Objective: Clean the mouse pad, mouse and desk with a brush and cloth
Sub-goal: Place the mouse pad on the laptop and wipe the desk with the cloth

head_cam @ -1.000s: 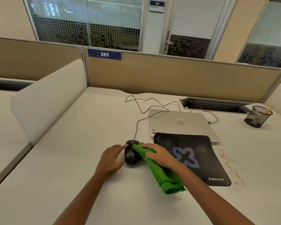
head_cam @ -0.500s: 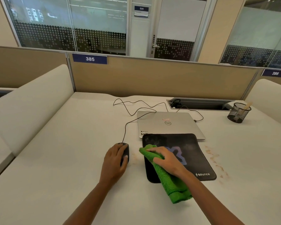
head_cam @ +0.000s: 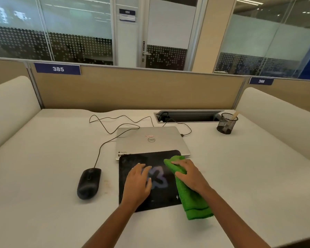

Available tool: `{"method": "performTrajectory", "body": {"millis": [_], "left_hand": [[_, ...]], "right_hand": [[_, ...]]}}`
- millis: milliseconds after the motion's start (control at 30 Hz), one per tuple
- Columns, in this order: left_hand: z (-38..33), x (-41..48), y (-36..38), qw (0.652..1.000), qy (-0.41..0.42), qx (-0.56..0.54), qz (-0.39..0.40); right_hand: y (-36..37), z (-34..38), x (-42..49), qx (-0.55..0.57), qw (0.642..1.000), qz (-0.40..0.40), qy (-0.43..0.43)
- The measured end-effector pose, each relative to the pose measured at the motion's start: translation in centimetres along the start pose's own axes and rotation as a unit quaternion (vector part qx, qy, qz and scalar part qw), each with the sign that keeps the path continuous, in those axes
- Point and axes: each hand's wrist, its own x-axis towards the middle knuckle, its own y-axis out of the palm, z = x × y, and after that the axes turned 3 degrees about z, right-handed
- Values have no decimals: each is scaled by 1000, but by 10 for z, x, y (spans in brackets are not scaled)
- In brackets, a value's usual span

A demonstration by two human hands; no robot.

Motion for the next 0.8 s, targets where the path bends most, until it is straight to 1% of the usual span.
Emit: {"method": "performTrajectory", "body": {"millis": [200,433,600,800], "left_hand": [[-45,20,29,1000,-4,15,1],[-86,41,61,996,-55,43,49],[-98,62,73,989,-74,100,80],[-105,72,84,982,-98,127,100]], "right_hand": [[-49,-58,-2,-45,997,-22,52],[-99,-117,10,-133,986,-14,95],[-115,-137,27,-178,979,4,104],[-118,-146,45,-204,974,22,101]]}}
